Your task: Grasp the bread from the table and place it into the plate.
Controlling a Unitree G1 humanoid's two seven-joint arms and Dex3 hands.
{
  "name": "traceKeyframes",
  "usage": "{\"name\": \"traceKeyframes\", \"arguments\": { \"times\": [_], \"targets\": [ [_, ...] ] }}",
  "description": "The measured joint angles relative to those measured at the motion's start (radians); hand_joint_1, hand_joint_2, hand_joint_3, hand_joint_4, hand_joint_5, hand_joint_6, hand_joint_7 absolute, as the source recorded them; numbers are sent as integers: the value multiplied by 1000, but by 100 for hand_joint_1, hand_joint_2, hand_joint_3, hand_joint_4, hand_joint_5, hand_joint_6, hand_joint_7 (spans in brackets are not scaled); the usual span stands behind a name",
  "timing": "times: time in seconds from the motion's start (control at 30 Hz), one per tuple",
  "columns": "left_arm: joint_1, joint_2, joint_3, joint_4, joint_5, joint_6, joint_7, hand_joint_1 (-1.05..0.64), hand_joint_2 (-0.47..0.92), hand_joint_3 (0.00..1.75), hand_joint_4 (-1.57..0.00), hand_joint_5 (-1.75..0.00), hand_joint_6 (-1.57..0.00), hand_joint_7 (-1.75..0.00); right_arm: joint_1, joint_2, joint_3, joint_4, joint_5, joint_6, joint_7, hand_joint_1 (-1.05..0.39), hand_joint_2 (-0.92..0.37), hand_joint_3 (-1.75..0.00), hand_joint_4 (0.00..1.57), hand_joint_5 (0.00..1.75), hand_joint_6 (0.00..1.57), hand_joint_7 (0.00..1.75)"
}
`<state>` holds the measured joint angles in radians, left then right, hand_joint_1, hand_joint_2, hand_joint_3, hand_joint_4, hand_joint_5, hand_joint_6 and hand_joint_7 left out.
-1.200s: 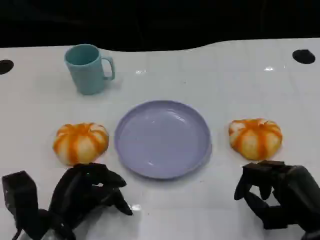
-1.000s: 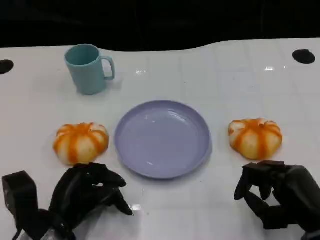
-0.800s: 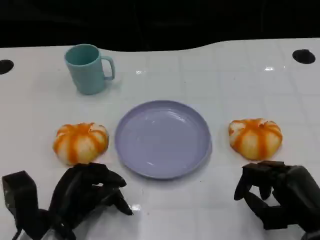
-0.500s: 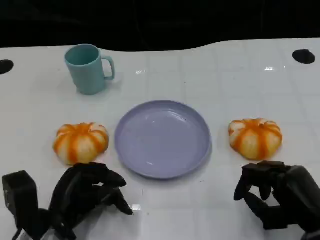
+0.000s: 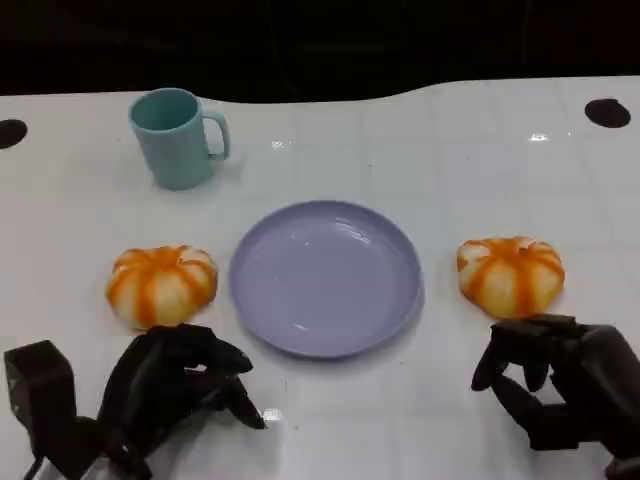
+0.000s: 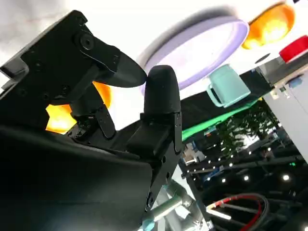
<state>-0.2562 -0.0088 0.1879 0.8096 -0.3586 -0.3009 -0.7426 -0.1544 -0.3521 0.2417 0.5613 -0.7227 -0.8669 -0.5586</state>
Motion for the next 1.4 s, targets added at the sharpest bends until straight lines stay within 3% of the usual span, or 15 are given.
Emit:
{"name": "traceKeyframes", "arguments": {
  "times": [0.07, 0.17, 0.43, 0.6, 0.8, 1.03, 1.27, 1.4],
  "targets": [
    [0, 0, 2, 1, 0, 0, 0, -105, 72, 0, -157, -56, -157, -19, -1, -5, -4, -7, 1, 0, -1, -13, -41, -113, 81, 162, 83, 110],
    [-1, 0, 2, 2, 1, -5, 0, -105, 72, 0, -157, -57, -157, -19, -1, -13, -17, -21, 2, 1, -5, -17, -52, -90, 83, 128, 89, 82],
    [-1, 0, 5, 4, 1, -9, 0, -105, 72, 0, -157, -57, -157, -20, -3, -18, -44, -70, -9, 32, -26, -27, -66, -56, 71, 92, 87, 38],
    [-2, 0, 5, 4, 1, -10, 0, -105, 71, 0, -157, -58, -157, -20, 0, -33, -61, -133, -35, 96, -31, -39, -89, -13, 53, 55, 74, 6],
    [-2, 0, 7, 6, 0, -9, -1, -105, 72, 0, -157, -57, -157, -18, 3, -60, -71, -196, -98, 226, -30, -47, -92, -6, 36, 37, 57, 0],
    [-2, 0, 12, 13, 0, -14, -4, -105, 72, 0, -157, -58, -157, -18, 6, -91, -61, -284, -144, 374, 59, -54, -92, -4, 20, 27, 37, 0],
    [-2, 0, 11, 13, 1, -14, -4, -105, 72, 0, -157, -58, -157, -20, -4, -101, -29, -323, -150, 505, 220, -61, -92, -2, 7, 22, 23, 0],
    [-2, 0, 12, 13, 1, -16, -4, -105, 73, 0, -157, -58, -157, -20, -48, -110, 4, -337, -161, 595, 364, -64, -90, -1, 2, 22, 16, 0]
  ]
}}
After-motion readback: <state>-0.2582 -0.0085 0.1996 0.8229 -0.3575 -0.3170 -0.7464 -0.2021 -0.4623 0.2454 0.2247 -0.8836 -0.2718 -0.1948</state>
